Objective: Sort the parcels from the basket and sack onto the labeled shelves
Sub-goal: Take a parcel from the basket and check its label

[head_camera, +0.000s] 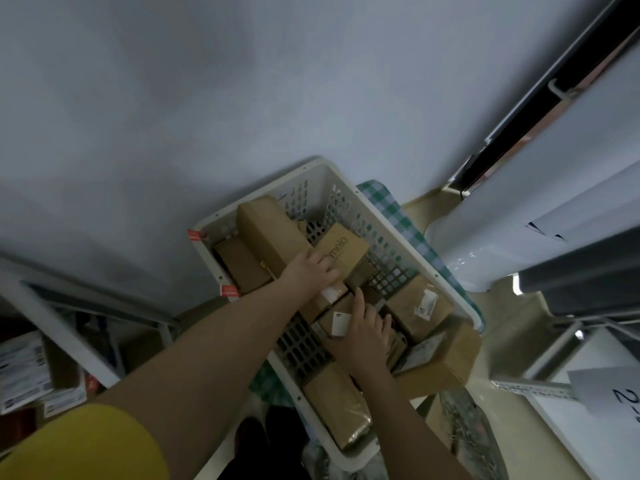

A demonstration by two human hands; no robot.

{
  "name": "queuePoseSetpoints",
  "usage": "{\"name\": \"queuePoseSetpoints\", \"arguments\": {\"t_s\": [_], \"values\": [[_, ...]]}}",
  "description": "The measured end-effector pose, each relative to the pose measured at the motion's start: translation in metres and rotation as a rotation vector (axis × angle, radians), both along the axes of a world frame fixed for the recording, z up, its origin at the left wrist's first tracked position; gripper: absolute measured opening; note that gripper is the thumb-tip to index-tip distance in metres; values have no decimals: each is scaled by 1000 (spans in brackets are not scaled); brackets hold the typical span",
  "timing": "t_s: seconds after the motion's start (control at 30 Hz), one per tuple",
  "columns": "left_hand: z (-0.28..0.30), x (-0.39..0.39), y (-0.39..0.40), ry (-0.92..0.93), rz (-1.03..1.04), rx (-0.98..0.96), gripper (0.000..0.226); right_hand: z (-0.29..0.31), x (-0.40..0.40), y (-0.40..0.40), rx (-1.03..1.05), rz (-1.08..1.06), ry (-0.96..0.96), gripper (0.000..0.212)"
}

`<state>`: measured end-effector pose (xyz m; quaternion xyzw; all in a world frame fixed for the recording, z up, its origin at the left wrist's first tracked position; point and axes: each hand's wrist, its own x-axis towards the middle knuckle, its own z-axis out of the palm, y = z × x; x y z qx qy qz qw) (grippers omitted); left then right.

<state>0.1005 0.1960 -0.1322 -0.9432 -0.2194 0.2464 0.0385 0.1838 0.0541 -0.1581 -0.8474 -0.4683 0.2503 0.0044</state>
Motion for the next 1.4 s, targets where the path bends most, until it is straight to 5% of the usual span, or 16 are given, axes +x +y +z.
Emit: {"name": "queuePoseSetpoints", "arguments": {"t_s": [0.47,0.93,1.17,1.4], "values": [[-6,-44,1,-113,-79,73,75,6,1,3,-58,-23,33,110],[2,-72,11,-518,-121,-72,87,5,0,2,-55,-34,34,109],[37,-89,8,-974,484,-373,91,13,-3,4,-43,-33,39,106],[95,-88,5,-1315,915,-777,88,74,-4,27,368,-40,368,106]]}}
